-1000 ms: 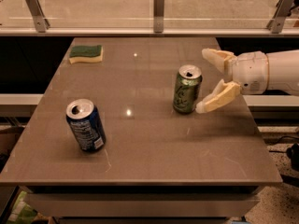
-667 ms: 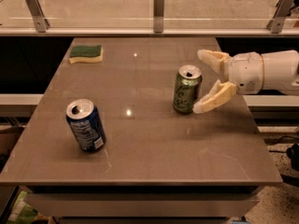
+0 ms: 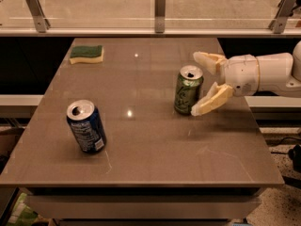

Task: Move green can near sponge

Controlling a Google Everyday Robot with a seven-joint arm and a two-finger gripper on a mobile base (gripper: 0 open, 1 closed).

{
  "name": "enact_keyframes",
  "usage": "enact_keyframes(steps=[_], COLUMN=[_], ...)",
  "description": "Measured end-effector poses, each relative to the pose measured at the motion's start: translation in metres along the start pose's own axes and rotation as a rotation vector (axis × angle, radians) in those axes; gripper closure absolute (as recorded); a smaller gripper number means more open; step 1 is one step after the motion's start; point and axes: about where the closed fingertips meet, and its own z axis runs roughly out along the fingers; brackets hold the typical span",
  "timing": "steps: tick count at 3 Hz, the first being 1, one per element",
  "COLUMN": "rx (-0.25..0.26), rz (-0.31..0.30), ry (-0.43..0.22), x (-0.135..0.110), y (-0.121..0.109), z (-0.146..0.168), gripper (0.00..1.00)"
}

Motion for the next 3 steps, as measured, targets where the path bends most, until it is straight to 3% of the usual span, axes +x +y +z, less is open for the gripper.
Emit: enact_keyframes(steps=[1,3], rx=[-0.004,-0.013], rz=[-0.001,-0.003], ry=[-0.001,-0.003], x=[-0.0009,-0.0026], y=[0.0005,0.0016], z=[0.0022,0.0066], gripper=[0.16,0.62])
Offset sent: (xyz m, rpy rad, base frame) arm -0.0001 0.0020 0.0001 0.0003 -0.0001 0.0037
